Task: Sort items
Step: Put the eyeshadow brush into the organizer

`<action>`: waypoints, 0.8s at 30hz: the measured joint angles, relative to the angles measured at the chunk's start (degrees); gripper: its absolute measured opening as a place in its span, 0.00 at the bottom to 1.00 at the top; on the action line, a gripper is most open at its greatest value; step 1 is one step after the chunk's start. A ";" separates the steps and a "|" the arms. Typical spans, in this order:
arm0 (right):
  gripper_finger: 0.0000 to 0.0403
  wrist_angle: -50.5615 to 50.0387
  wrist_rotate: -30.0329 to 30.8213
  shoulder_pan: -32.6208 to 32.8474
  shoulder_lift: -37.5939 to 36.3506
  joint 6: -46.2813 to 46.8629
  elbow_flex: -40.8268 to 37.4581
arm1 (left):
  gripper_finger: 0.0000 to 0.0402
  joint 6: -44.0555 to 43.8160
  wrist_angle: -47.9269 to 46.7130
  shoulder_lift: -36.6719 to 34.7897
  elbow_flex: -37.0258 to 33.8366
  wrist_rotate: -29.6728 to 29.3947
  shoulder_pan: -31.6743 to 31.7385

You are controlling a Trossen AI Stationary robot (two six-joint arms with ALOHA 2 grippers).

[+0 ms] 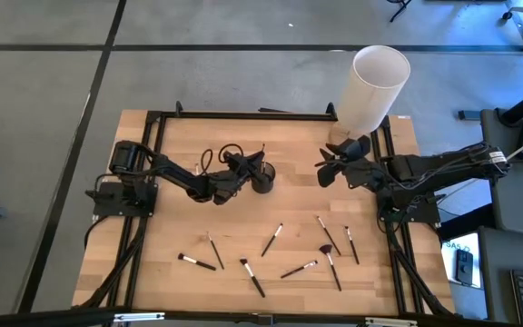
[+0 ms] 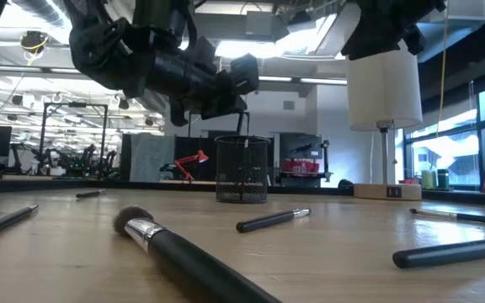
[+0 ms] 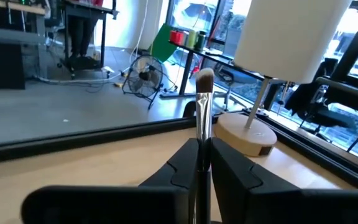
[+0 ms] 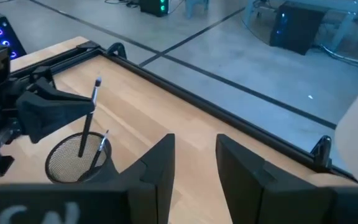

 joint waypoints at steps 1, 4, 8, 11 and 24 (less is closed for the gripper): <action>0.29 -0.06 -0.02 0.00 0.10 0.06 0.00 | 0.11 -0.31 -0.03 0.00 0.00 0.00 -0.04; 0.29 0.14 -0.05 0.01 0.63 0.57 0.00 | 0.13 -0.59 -0.46 0.00 0.04 -0.01 -0.05; 0.29 0.11 -2.80 0.50 0.96 1.90 0.00 | 0.18 -2.89 -2.62 0.00 0.04 0.00 -0.04; 0.29 0.13 -3.48 1.39 1.07 1.93 0.00 | 0.21 -4.19 -3.97 0.00 0.04 0.57 -0.04; 0.29 0.61 -4.66 1.82 5.29 3.14 0.13 | 0.26 -1.51 -33.07 -22.17 0.16 2.40 -1.28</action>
